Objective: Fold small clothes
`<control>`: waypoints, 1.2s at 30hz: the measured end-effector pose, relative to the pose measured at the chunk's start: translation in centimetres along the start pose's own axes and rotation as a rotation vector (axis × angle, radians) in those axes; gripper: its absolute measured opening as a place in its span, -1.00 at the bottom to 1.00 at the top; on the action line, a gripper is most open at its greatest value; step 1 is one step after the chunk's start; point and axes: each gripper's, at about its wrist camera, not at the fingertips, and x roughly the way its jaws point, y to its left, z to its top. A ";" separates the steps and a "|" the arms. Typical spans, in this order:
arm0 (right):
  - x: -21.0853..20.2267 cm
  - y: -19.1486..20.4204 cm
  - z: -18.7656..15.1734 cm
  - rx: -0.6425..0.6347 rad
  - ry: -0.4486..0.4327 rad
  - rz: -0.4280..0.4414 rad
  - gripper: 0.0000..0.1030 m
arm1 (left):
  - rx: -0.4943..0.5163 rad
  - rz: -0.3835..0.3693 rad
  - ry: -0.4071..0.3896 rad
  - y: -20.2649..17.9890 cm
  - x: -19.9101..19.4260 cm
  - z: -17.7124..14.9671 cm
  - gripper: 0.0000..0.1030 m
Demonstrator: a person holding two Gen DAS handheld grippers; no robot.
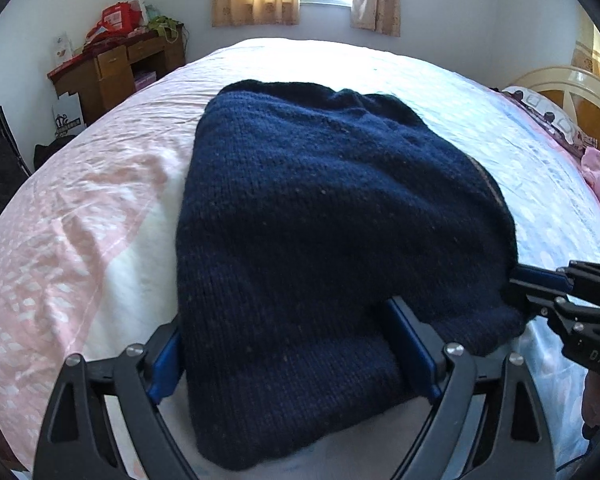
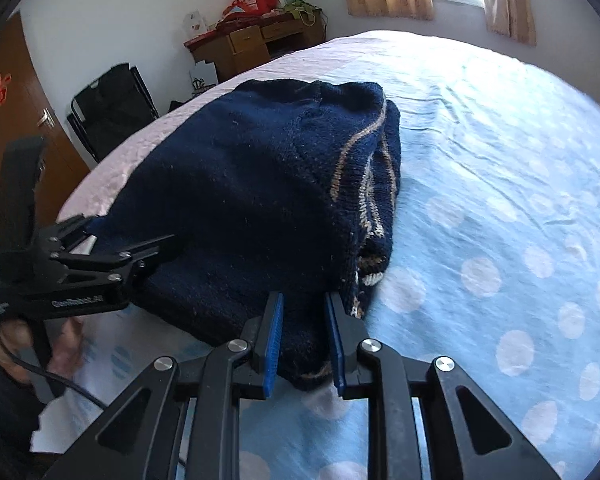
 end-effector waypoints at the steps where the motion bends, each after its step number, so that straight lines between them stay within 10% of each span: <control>1: 0.0 0.0 -0.1 -0.004 -0.004 -0.009 -0.60 | 0.008 0.002 -0.002 -0.1 -0.2 -0.1 0.82; 13: -1.4 0.4 -1.0 0.006 -0.077 -0.036 -0.52 | -0.015 0.010 -0.030 -0.4 -1.5 -1.2 0.88; 16: -2.1 0.6 -1.9 -0.002 -0.085 -0.090 0.30 | -0.007 0.016 -0.053 -0.7 -2.7 -0.9 0.88; 23: -3.4 -0.7 -2.0 0.088 -0.069 -0.058 0.30 | 0.038 0.050 -0.128 -1.5 -6.3 -0.8 0.88; 36: -16.6 5.6 -1.3 -0.095 -0.424 -0.256 0.31 | 0.120 0.073 -0.377 -3.7 -14.3 0.0 1.00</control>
